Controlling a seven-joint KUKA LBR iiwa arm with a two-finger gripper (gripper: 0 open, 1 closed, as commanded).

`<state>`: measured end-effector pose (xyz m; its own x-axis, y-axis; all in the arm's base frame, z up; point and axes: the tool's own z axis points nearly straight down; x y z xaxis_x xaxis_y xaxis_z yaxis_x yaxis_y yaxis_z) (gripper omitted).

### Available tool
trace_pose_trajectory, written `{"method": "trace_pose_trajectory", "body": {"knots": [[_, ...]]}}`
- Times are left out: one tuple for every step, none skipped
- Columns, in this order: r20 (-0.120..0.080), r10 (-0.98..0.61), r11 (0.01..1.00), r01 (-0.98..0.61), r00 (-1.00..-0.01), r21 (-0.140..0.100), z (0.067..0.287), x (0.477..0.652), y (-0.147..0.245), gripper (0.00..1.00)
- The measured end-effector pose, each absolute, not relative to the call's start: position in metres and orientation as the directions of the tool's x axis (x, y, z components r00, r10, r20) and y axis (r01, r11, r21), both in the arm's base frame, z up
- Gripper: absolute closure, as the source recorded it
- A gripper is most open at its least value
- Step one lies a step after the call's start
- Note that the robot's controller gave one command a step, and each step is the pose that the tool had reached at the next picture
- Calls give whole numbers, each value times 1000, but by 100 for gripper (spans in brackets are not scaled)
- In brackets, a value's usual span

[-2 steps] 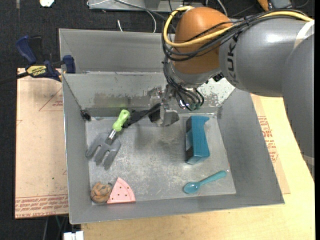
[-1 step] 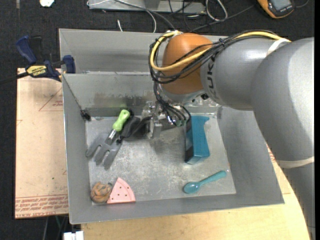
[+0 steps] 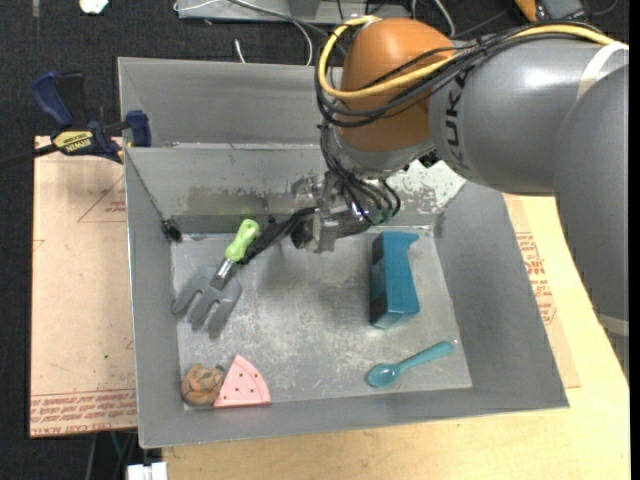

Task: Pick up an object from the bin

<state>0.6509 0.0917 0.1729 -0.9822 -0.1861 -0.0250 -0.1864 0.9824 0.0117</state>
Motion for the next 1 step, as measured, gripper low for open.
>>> {"method": "trace_pose_trajectory", "body": {"knots": [[-17,-197,980,-197,-980,15,213,629,107,100]]}}
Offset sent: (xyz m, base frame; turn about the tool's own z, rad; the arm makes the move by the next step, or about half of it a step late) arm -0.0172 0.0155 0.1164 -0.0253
